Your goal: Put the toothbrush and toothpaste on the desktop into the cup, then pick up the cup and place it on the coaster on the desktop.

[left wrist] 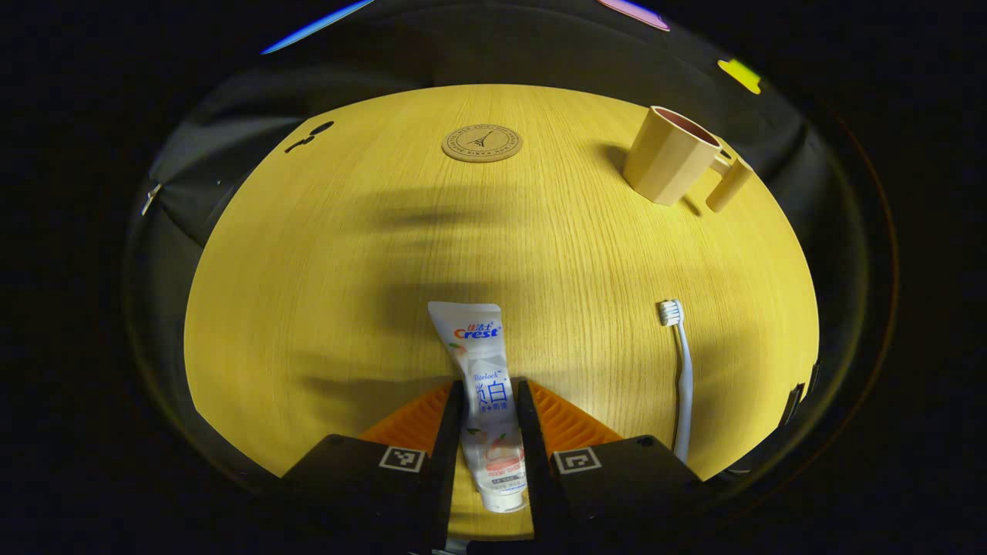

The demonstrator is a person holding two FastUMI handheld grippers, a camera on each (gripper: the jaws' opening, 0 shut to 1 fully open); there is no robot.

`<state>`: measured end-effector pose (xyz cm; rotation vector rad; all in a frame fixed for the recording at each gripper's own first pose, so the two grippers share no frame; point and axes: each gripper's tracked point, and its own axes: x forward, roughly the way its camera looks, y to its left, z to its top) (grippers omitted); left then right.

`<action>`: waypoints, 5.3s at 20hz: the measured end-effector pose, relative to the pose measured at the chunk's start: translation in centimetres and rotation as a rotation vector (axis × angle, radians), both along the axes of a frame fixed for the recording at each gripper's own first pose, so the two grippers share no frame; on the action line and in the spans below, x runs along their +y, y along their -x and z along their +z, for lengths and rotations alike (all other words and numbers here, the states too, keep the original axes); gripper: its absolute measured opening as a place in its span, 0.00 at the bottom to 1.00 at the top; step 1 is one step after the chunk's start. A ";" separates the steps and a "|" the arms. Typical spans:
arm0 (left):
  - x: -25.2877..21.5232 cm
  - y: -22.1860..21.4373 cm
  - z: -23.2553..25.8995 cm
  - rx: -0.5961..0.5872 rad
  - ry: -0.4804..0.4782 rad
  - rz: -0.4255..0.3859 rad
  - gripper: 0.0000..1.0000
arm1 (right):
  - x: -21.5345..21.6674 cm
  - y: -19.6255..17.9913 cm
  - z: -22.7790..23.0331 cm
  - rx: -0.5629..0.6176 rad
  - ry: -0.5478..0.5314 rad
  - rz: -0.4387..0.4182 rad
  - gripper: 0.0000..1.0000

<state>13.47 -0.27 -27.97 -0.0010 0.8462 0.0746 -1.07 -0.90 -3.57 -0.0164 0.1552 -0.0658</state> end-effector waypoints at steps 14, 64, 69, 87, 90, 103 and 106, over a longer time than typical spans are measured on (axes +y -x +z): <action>0.5 1.1 0.8 -0.029 0.164 -0.134 0.30 | 4.7 -5.3 -13.4 0.451 -0.016 0.108 0.93; -4.8 0.0 19.0 -0.551 0.414 -0.237 0.30 | 5.4 -10.3 -16.4 0.384 -0.076 0.184 0.10; -9.7 -4.8 25.7 -0.726 0.472 -0.303 0.30 | 4.1 -11.1 -13.1 0.298 -0.140 0.228 0.10; -15.3 -21.1 25.7 -0.984 0.461 -0.234 0.30 | -0.7 -16.5 -12.1 0.162 -0.213 0.274 0.10; -15.6 -21.8 24.4 -0.993 0.433 -0.232 0.30 | -1.8 -17.9 -12.0 0.131 -0.233 0.258 0.10; -17.1 -22.0 20.4 -0.961 0.415 -0.260 0.35 | -4.3 -20.6 -9.5 0.039 -0.275 0.223 0.10; -17.0 -21.7 20.4 -0.964 0.369 -0.267 0.34 | -4.7 -21.0 -8.5 0.011 -0.294 0.221 0.10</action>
